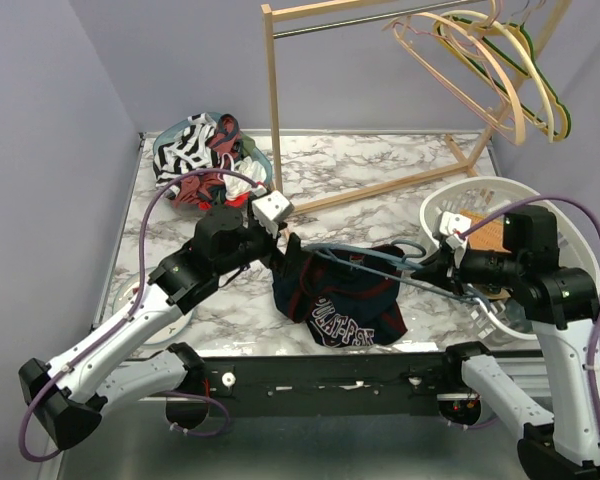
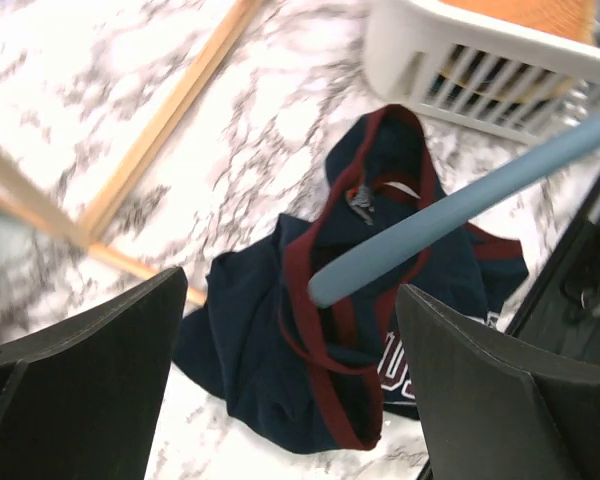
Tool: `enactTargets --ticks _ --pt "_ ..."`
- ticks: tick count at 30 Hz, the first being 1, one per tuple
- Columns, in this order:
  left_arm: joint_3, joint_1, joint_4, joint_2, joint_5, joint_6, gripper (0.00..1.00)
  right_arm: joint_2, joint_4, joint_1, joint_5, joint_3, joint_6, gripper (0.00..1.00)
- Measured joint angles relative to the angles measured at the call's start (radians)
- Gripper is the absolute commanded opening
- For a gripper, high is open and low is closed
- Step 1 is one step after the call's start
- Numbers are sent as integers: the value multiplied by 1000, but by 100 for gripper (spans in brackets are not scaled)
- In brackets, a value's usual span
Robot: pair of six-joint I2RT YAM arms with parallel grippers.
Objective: Place the tank top on the hanger
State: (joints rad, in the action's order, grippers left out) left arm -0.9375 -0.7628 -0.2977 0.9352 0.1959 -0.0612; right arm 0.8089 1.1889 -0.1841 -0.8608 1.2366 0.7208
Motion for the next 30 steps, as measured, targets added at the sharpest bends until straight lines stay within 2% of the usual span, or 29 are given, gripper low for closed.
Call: enactTargets --ticks 4,8,10,19,25,26,29,30 --pt "61 56 19 34 -60 -165 94 -55 2 79 13 -29 -23 1" --pt "89 59 19 132 -81 -290 82 -71 2 109 32 -71 -43 0" --pt "93 59 21 174 -81 -343 80 -70 2 115 40 -89 -52 0" --pt "78 55 31 286 -88 -438 63 -61 2 119 54 -105 -66 0" --pt "77 50 31 317 -78 -447 29 -58 2 119 56 -105 -66 0" --pt "77 49 31 320 -71 -454 19 -57 2 119 56 -105 -66 1" --pt "76 48 31 324 -58 -448 2 -56 2 119 56 -109 -66 0" --pt "74 48 30 324 -51 -449 0 -54 3 119 56 -111 -66 1"
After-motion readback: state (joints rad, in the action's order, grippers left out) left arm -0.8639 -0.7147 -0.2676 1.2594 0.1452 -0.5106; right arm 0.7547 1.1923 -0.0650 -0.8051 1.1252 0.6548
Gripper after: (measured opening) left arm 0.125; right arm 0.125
